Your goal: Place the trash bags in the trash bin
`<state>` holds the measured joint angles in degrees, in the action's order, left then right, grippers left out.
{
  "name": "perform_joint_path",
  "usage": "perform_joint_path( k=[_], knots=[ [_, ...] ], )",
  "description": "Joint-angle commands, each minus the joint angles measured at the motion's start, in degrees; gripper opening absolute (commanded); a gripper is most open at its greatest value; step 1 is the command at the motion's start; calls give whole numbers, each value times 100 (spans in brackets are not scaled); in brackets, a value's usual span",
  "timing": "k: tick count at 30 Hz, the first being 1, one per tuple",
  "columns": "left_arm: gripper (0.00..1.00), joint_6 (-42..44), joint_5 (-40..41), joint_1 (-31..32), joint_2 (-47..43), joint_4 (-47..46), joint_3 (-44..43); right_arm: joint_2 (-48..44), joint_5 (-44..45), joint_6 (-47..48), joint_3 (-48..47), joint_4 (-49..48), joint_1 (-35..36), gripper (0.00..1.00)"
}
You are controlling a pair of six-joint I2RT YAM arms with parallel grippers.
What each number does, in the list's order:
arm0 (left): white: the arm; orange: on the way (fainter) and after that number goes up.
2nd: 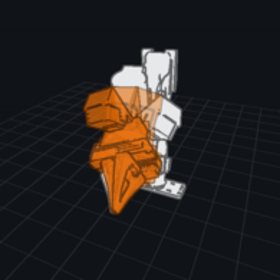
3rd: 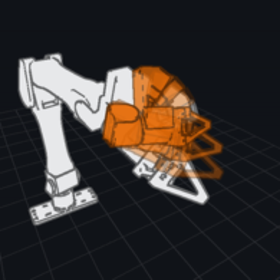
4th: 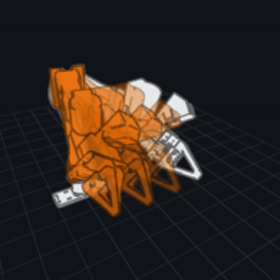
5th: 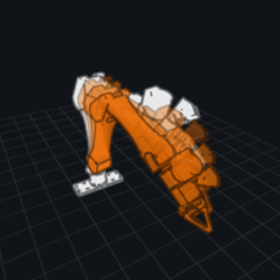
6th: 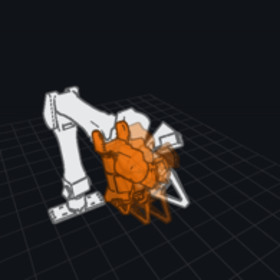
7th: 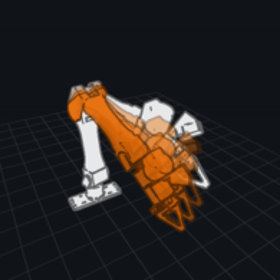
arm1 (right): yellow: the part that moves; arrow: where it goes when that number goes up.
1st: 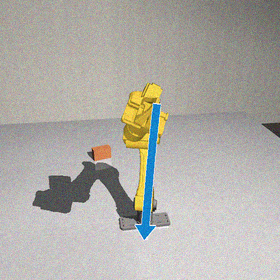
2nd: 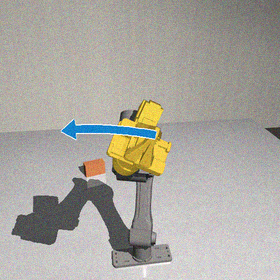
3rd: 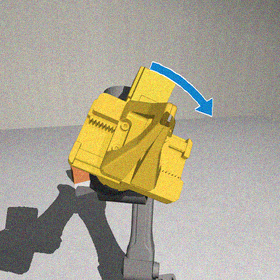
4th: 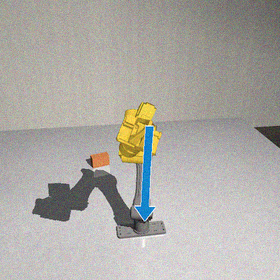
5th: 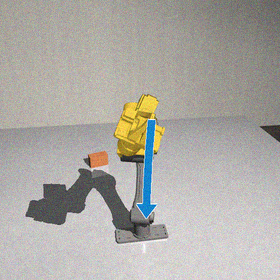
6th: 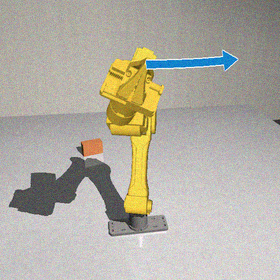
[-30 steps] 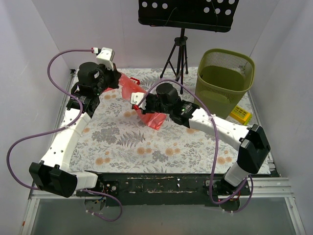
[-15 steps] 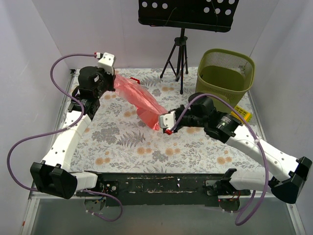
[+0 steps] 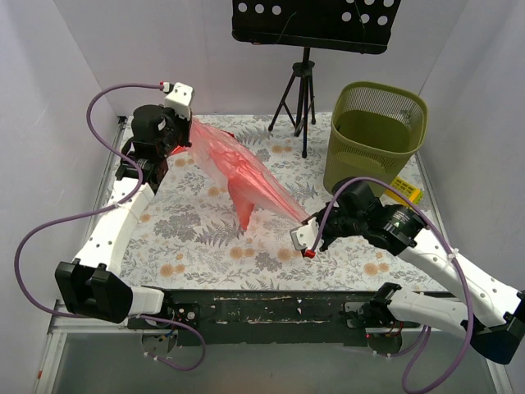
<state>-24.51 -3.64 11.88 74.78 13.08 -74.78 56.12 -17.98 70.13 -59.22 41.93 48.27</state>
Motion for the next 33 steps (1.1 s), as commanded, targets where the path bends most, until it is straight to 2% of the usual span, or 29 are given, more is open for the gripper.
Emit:
perform_joint_path(
  k=[1, 8, 10, 13, 15, 18, 22, 26, 33],
  knots=[
    [0, -255, -162, -63, 80, -8, -405, -171, 66, 248, 42, 360, -20, 5],
    [0, -344, -471, -72, 27, 28, -467, -206, 199, -51, -624, 772, -168, 52],
    [0, -274, -681, -72, 1, 28, -520, -146, 102, -427, -967, 729, -361, 58],
    [0, -369, -1243, -80, -78, 1, -563, 258, 83, -1471, -1520, 117, -607, 59],
    [0, -597, -1481, -72, -87, 45, -634, 565, 311, -2428, -1662, -892, -608, 59],
    [0, -914, -1613, -80, -87, 142, -739, 1215, 374, -3704, -1847, -2334, -608, 62],
    [0, -1029, -1771, -72, -200, 221, -827, 2270, 172, -4927, -2549, -3251, -591, 68],
    [0, -941, -1921, -72, -315, 387, -932, 3044, 153, -5272, -2945, -3972, -503, 70],
    [0, -809, -1833, -63, -394, 625, -1144, 3634, 84, -5483, -3315, -4325, -380, 70]
  ],
)
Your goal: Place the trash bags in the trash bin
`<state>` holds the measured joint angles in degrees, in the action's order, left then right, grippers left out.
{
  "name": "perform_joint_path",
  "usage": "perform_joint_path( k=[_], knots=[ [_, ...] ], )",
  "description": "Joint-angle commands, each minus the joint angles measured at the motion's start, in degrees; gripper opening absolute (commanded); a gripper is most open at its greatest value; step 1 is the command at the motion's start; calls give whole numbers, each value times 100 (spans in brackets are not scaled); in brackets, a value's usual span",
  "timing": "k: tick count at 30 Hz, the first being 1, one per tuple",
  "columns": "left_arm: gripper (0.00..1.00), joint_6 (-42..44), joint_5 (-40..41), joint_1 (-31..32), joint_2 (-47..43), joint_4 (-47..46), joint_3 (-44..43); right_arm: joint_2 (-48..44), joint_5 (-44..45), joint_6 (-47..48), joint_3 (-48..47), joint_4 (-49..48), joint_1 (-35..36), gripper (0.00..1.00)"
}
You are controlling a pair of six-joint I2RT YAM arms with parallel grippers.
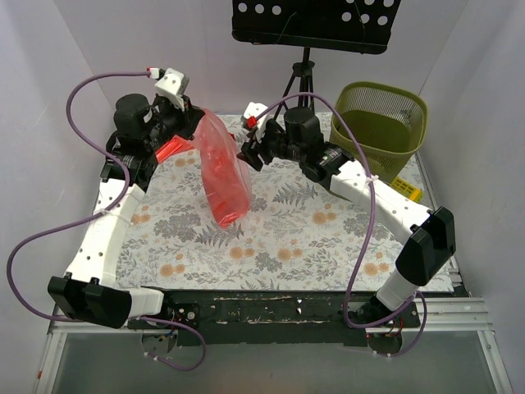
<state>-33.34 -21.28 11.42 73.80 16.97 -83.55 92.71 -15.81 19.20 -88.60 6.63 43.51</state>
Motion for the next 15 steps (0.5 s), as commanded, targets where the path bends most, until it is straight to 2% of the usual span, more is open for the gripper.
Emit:
perform_joint_path(
  k=[1, 13, 14, 15],
  knots=[
    [0, 74, -87, -17, -305, 263, -293, -7, -150, -417, -334, -865, 114, 70],
    [0, 91, -236, -17, -463, 350, -583, 660, 465, -408, -211, -1173, 149, 66],
    [0, 82, -219, -17, -454, 368, -601, 696, 517, -452, -193, -1208, 149, 65],
    [0, 91, -202, -17, -446, 377, -601, 731, 605, -487, -184, -1243, 132, 59]
  ],
)
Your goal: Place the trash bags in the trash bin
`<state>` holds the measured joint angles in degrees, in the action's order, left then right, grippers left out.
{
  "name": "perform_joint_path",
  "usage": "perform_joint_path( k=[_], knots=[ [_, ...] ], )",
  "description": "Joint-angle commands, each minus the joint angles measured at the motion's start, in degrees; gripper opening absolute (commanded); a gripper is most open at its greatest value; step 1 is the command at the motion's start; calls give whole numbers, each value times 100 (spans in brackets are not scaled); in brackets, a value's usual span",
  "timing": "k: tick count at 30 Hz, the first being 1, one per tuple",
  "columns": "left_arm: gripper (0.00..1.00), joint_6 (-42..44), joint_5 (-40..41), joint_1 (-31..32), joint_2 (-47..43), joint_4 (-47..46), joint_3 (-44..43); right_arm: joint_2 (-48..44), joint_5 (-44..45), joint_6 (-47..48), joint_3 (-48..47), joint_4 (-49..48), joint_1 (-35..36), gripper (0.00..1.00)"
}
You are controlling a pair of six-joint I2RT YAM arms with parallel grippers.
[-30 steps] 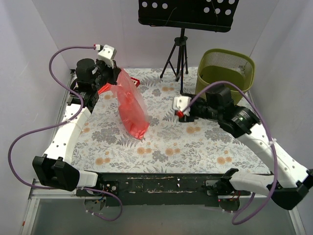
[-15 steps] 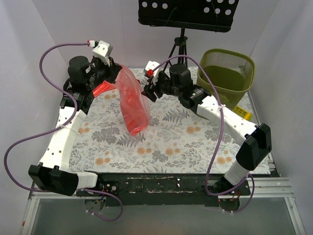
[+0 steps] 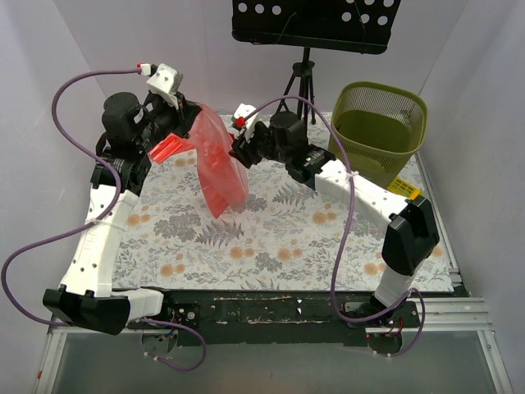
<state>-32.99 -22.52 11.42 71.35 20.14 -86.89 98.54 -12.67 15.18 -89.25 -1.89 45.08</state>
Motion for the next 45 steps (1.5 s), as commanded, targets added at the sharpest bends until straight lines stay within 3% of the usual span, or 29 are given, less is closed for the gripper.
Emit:
perform_joint_path(
  k=[1, 5, 6, 9, 11, 15, 22, 25, 28, 30, 32, 35, 45],
  knots=[
    [0, 65, -68, -26, -218, 60, -258, 174, 395, -103, -119, -426, -43, 51],
    [0, 135, 11, -17, -297, 78, -65, 157, 633, 29, -302, -427, -139, 5],
    [0, 196, 29, -17, -297, 121, -4, 113, 625, 38, -373, -374, -192, 1],
    [44, 276, 160, -17, -236, 332, 189, -80, 258, -260, -645, -23, -473, 1],
    [66, 416, 56, -26, -402, 211, 574, -186, -33, -567, -856, 397, -745, 1],
    [82, 496, -331, -122, -1017, -186, 1235, -125, -630, -1025, -1436, 1356, -1220, 1],
    [83, 601, -235, -228, -1729, -10, 1964, -28, -843, -1097, -1937, 1920, -1599, 1],
    [83, 365, -681, -228, -2002, -158, 2474, -46, -1009, -1087, -2341, 2026, -1599, 1],
    [83, -337, -1874, -211, -2090, -930, 3124, -63, -940, -1219, -2570, 2035, -1590, 1],
    [82, -908, -2149, -53, -2020, -1860, 3746, -72, -948, -1219, -2702, 2035, -1590, 1],
    [80, -876, -2362, 245, -1863, -2530, 4074, -54, -878, -1263, -2834, 2052, -1590, 1],
    [79, -254, -1154, 991, -1573, -3040, 4224, -54, -834, -1359, -2931, 2026, -1581, 1],
    [75, 1487, 459, 2557, -685, -5010, 4154, -160, -412, -1333, -2966, 1929, -1406, 1]
  ],
)
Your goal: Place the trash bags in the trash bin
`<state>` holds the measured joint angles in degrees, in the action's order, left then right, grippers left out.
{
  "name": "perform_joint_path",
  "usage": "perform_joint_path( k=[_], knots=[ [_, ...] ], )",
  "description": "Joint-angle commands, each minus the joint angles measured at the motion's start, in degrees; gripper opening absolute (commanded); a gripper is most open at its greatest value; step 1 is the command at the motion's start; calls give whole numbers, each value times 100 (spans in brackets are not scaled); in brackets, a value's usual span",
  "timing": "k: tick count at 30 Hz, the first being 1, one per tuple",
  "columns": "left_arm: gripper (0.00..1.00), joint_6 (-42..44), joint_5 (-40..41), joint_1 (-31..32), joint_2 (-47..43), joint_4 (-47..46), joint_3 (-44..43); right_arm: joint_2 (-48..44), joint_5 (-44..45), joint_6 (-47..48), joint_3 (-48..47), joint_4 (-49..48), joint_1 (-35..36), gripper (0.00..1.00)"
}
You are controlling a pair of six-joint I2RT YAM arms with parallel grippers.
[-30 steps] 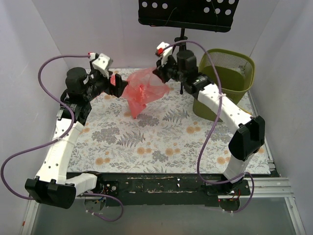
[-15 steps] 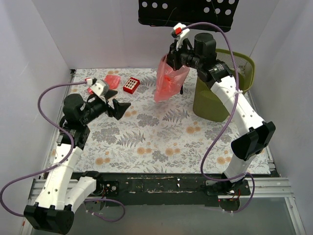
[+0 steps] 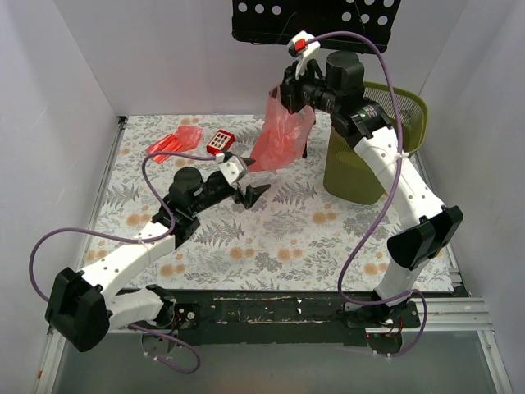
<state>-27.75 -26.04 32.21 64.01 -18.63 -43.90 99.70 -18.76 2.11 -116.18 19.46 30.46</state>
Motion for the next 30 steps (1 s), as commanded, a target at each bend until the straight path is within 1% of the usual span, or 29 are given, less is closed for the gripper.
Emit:
perform_joint_path(
  k=[1, 3, 5, 6, 7, 9, 10, 11, 12, 13, 14, 17, 18, 21, 22, 23, 24, 26, 27, 28, 29, 30],
  knots=[
    [75, 1112, 855, 593, 94, -1195, -136, -284, 224, -18, -274, -206, 57, 1],
    [73, 1332, 1170, 786, 208, -1405, -84, -302, 242, -18, -265, -215, 57, 1],
    [68, 1386, 1469, 883, 375, -1432, -206, -302, 268, -35, -256, -232, 57, 1],
    [64, 1334, 1662, 910, 454, -1459, -259, -311, 285, -35, -239, -250, 57, 1],
    [58, 1272, 1829, 910, 533, -1459, -329, -311, 312, -35, -247, -250, 57, 1],
    [40, 1132, 2189, 902, 674, -1328, -478, -293, 399, -9, -256, -285, 48, 1],
    [28, 1114, 2356, 893, 709, -1223, -540, -293, 435, 0, -265, -285, 48, 1],
    [23, 1131, 2419, 884, 692, -1143, -549, -302, 470, 9, -265, -294, 39, 1],
    [11, 1149, 2420, 832, 640, -1056, -532, -302, 514, 18, -256, -294, 30, 1],
    [3, 1149, 2402, 779, 544, -959, -497, -319, 549, 18, -221, -303, 13, 1],
    [0, 1140, 2393, 718, 447, -801, -497, -337, 654, 35, -151, -320, -5, 1],
    [0, 939, 2236, 472, 69, -3, -558, -434, 1084, 88, 200, -478, -110, 1],
    [0, 738, 2009, 332, -141, 278, -584, -451, 1277, 166, 305, -531, -119, 1],
    [0, 227, 1254, -99, -572, 1648, -847, -548, 1849, 465, 665, -750, -137, 1],
    [0, 200, 1033, -188, -669, 2183, -944, -609, 1850, 579, 780, -812, -137, 1],
    [0, 191, 1048, -197, -792, 2554, -1058, -644, 1841, 684, 859, -813, -119, 1],
    [0, 69, 1266, -197, -854, 2793, -1181, -714, 1841, 746, 930, -813, -110, 1],
    [0, -125, 1976, -250, -759, 3346, -1610, -846, 1798, 808, 1035, -673, -23, 1],
    [0, -178, 2346, -363, -636, 3514, -1865, -925, 1597, 817, 1062, -524, 30, 1],
    [0, -187, 2523, -529, -470, 3637, -2190, -1022, 1334, 835, 1088, -322, 109, 1],
    [0, -205, 2951, -740, -268, 3691, -2532, -1101, 1044, 835, 1132, -146, 197, 1],
    [0, -231, 3147, -907, -57, 3744, -2875, -1206, 789, 835, 1220, 12, 311, 1]
  ],
)
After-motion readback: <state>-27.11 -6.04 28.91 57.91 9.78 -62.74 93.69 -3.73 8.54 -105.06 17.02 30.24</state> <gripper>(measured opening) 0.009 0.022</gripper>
